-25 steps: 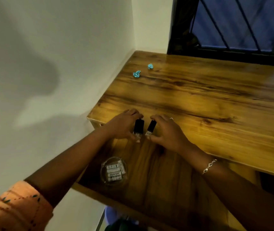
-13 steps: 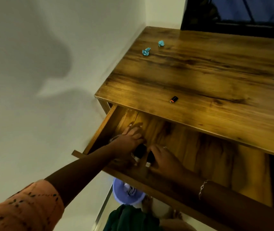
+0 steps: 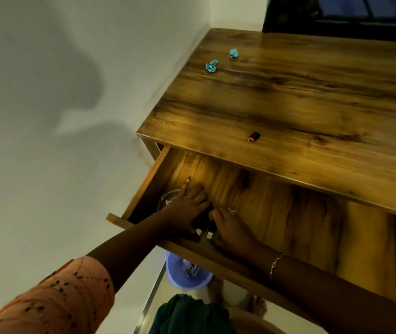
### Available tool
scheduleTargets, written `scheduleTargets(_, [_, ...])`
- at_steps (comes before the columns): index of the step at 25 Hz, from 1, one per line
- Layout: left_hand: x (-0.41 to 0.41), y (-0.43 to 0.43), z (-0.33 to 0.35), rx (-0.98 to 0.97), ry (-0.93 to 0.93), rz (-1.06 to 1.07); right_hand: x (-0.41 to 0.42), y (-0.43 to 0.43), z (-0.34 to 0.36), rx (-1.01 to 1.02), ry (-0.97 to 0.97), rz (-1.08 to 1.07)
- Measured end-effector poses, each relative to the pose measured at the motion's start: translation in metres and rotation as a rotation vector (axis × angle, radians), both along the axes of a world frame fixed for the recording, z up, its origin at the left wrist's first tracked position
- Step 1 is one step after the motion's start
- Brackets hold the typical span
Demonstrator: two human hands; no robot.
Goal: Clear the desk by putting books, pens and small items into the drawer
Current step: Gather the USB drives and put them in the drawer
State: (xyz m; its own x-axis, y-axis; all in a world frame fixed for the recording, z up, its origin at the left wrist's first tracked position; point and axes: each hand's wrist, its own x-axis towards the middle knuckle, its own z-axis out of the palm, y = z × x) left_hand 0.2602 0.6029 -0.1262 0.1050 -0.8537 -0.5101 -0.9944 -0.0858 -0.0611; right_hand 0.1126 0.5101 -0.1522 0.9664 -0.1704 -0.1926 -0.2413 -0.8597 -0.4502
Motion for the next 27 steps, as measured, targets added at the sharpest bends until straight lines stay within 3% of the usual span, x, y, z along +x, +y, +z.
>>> scheduleTargets(7, [0.001, 0.002, 0.0, -0.029, -0.01, -0.038, 0.0, 0.009, 0.006, 0.05, -0.016, -0.041])
scheduleTargets(9, [0.004, 0.003, 0.003, -0.17, 0.025, -0.073, -0.002, 0.004, 0.013, 0.039, -0.036, -0.077])
scheduleTargets(14, [0.01, -0.013, 0.026, -0.732, -0.001, -0.147, 0.0, -0.03, 0.042, -0.132, -0.48, -0.189])
scheduleTargets(16, [0.013, -0.033, 0.038, -0.838, -0.007, -0.078, 0.01, -0.056, 0.062, -0.188, -0.576, -0.274])
scheduleTargets(19, [0.013, -0.063, 0.053, -0.746, 0.011, 0.014, 0.03, -0.095, 0.081, -0.302, -0.629, -0.412])
scheduleTargets(22, [0.01, -0.082, 0.056, -0.581, 0.049, 0.097, 0.048, -0.119, 0.088, -0.269, -0.441, -0.492])
scheduleTargets(24, [0.01, -0.086, 0.051, -0.559, 0.038, 0.117, 0.055, -0.124, 0.086, -0.296, -0.321, -0.465])
scheduleTargets(27, [0.008, -0.085, 0.047, -0.562, 0.046, 0.133, 0.061, -0.126, 0.084, -0.404, -0.304, -0.4])
